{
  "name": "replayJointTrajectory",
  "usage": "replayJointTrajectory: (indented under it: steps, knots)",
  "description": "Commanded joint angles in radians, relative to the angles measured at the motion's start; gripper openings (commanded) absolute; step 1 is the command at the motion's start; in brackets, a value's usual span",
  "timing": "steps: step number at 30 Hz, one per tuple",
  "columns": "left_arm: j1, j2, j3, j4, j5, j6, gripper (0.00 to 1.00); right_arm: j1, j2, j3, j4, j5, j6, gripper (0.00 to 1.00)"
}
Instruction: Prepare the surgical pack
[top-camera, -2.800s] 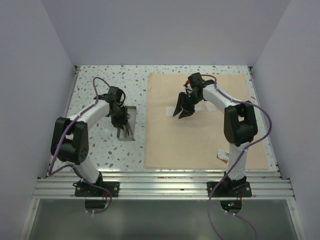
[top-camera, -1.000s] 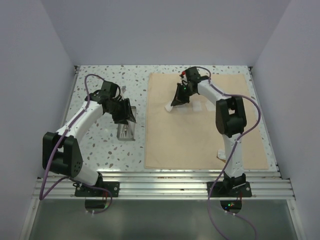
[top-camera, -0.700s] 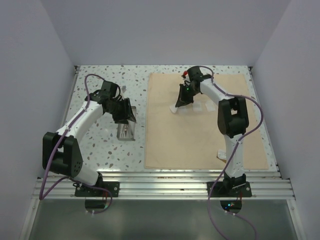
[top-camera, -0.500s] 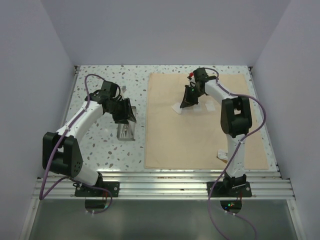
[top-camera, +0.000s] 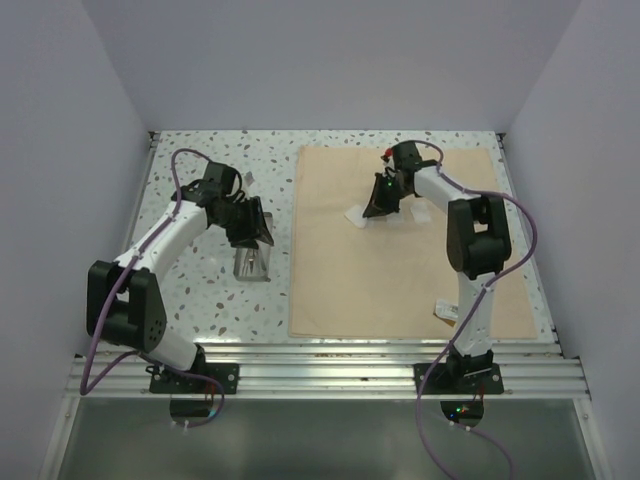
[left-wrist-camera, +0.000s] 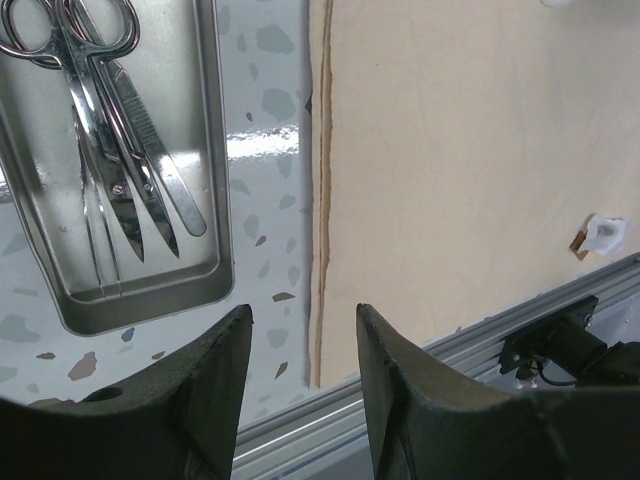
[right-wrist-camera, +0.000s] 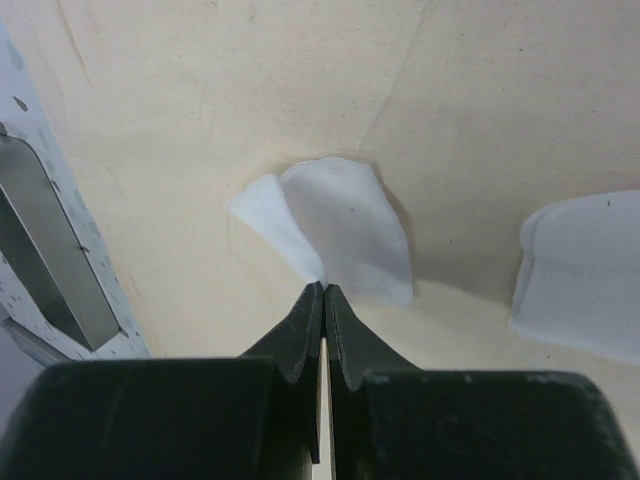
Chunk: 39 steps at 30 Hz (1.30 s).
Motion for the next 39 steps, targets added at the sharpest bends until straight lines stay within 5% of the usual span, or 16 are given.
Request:
replayJointTrajectory:
  steps: [1,15,39]
  knots:
    - [0.001,0.007,0.023,0.032,0.03,0.002,0.5,0.001,-0.088,-0.045,0.077,0.034,0.061,0.0]
    - [-0.002,0.024,0.032,0.043,0.044,-0.01,0.5,0.003,-0.184,-0.139,0.277,-0.101,0.143,0.0]
    - [-0.016,0.034,0.038,0.04,0.041,-0.015,0.5,-0.011,-0.131,-0.206,0.286,0.025,0.246,0.0]
